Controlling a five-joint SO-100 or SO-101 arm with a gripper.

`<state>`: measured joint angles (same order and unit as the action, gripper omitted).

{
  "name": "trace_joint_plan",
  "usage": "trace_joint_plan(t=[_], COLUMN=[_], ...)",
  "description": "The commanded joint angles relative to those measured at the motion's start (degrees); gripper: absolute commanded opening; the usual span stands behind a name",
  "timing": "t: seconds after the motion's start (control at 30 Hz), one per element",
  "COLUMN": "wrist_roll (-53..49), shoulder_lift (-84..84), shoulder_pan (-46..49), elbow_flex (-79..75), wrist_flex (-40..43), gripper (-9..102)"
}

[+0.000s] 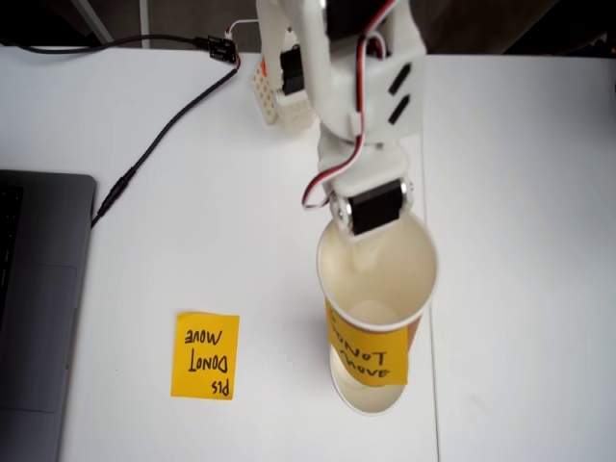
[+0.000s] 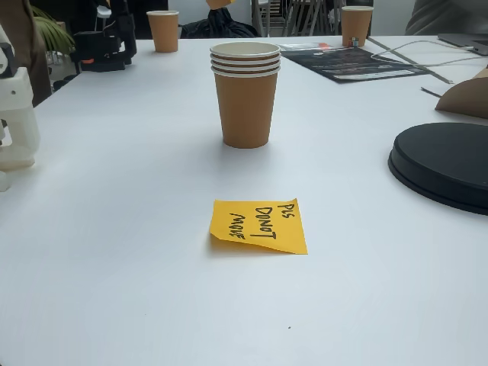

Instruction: Pickup cup and make a pile of cup.

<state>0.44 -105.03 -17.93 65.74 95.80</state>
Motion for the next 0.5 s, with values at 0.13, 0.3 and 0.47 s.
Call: trace_joint_plan(t=[0.13, 0.3, 0.47], wrist_roll=[0.53, 0.53, 0.53], shoulder_lift=[1.76, 5.71, 7.38], shoulder_pan=[-4.92, -5.27, -4.92], elbow_flex=[-6.06, -12.74, -15.21], wrist_flex=[0.44, 0.44, 0.53], gripper=[-7, -7, -7])
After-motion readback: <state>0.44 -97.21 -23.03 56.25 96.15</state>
